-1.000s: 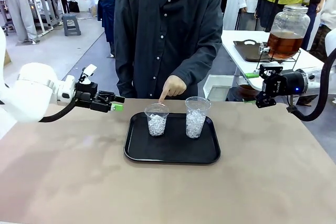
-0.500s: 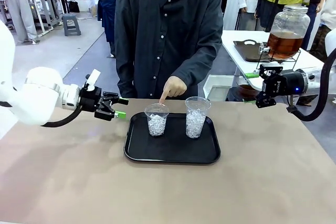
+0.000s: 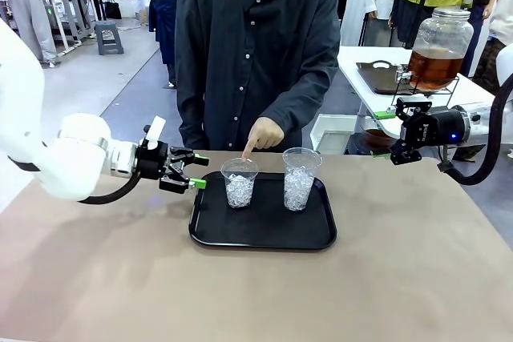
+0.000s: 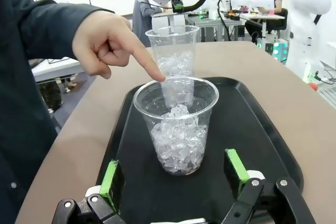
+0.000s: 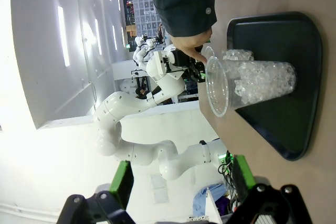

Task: Pour the drink into the iced cup.
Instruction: Pick up the iced cup indicated by the human and present it to them.

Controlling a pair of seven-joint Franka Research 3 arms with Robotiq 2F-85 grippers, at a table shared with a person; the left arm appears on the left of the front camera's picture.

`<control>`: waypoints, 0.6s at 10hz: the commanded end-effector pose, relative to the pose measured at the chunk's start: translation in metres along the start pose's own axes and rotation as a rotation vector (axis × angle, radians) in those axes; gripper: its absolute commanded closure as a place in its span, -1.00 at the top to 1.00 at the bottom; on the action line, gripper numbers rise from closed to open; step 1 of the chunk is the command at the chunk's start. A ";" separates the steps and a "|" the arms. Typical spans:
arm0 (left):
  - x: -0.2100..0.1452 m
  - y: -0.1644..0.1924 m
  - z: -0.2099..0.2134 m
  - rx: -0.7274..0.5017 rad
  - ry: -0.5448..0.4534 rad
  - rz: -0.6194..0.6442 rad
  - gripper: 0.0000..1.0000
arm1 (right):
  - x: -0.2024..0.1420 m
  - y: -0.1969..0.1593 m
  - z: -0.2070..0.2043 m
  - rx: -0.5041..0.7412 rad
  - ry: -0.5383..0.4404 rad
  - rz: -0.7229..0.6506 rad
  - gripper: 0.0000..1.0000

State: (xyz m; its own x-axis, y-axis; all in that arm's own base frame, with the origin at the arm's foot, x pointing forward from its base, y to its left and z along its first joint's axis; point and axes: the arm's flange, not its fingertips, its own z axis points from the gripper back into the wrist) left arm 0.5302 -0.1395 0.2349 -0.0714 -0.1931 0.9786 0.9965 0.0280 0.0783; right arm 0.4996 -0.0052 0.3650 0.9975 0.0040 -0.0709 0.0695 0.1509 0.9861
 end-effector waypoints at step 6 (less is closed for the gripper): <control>-0.010 0.011 -0.030 -0.033 -0.028 0.042 1.00 | 0.000 0.001 0.000 -0.001 -0.003 0.002 1.00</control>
State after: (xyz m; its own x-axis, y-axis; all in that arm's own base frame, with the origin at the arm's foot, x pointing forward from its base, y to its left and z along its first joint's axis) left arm 0.5373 -0.1624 0.2205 -0.0518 -0.1832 0.9817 0.9986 -0.0035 0.0520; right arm 0.4996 -0.0052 0.3649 0.9975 0.0040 -0.0710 0.0696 0.1509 0.9861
